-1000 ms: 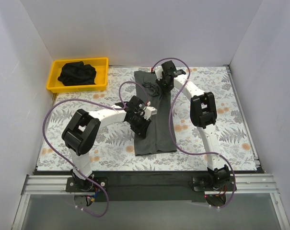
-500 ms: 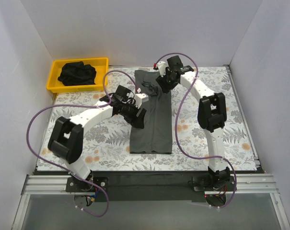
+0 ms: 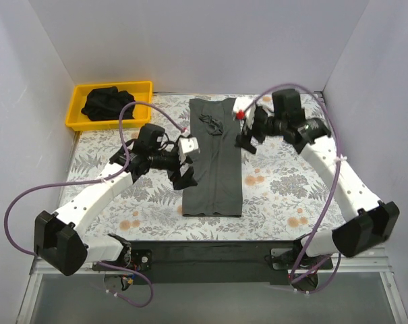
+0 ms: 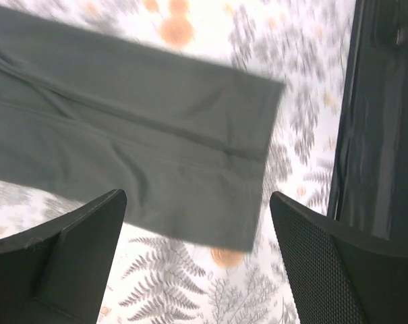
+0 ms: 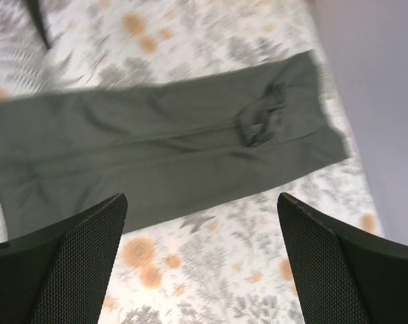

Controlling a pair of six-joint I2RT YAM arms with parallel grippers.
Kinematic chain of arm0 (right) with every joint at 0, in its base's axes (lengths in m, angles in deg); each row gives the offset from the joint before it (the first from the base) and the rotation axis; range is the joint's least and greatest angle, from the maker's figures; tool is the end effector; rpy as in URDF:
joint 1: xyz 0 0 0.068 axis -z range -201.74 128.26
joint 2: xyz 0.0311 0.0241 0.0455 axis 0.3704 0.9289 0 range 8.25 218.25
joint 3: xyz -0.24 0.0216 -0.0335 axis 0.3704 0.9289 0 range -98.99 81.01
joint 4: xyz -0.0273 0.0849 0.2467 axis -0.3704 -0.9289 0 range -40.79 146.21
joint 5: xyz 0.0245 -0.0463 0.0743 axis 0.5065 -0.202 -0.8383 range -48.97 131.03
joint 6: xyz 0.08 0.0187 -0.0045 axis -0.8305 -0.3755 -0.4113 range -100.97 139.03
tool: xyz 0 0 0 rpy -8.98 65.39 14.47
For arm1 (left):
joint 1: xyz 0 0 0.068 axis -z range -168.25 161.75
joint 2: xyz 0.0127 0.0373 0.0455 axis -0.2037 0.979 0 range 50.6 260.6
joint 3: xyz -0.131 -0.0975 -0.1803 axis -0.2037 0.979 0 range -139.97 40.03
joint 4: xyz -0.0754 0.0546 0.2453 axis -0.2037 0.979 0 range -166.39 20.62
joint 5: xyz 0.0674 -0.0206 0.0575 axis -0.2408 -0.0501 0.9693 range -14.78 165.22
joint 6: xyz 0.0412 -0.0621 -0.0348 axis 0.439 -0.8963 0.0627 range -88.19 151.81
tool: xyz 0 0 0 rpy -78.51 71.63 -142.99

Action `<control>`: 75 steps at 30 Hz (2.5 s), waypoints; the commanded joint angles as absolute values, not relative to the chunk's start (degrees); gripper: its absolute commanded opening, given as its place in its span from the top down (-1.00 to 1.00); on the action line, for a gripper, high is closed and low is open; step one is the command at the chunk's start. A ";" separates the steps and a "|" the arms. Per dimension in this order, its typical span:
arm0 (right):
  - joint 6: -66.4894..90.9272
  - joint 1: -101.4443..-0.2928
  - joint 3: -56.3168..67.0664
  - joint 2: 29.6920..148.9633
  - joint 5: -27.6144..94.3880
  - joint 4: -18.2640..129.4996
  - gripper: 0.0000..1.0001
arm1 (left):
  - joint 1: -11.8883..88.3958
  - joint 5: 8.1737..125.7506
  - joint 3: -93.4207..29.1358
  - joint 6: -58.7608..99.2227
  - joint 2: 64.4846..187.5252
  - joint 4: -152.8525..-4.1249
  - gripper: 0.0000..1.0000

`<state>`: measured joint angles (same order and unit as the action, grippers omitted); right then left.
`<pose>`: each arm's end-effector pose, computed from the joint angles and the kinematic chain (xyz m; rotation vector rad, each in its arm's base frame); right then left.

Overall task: Fold and stack the t-shirts
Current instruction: Fold the tshirt

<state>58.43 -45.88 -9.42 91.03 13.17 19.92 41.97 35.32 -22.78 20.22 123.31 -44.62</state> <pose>0.3029 0.1723 0.3714 -1.3050 1.5476 0.3347 0.2359 -0.1904 0.2674 0.7538 2.2445 -1.1668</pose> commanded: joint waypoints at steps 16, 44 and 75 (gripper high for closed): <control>76.78 -67.79 44.36 71.61 21.34 28.42 -0.16 | 49.99 38.75 10.85 42.27 115.01 -60.30 -0.06; 78.80 -72.89 49.28 85.41 26.87 36.08 0.49 | 54.12 43.76 11.73 47.72 127.06 -63.11 0.78; 85.38 -61.31 21.08 86.28 22.13 21.14 0.97 | 43.84 32.43 -11.91 47.79 128.10 -52.74 1.00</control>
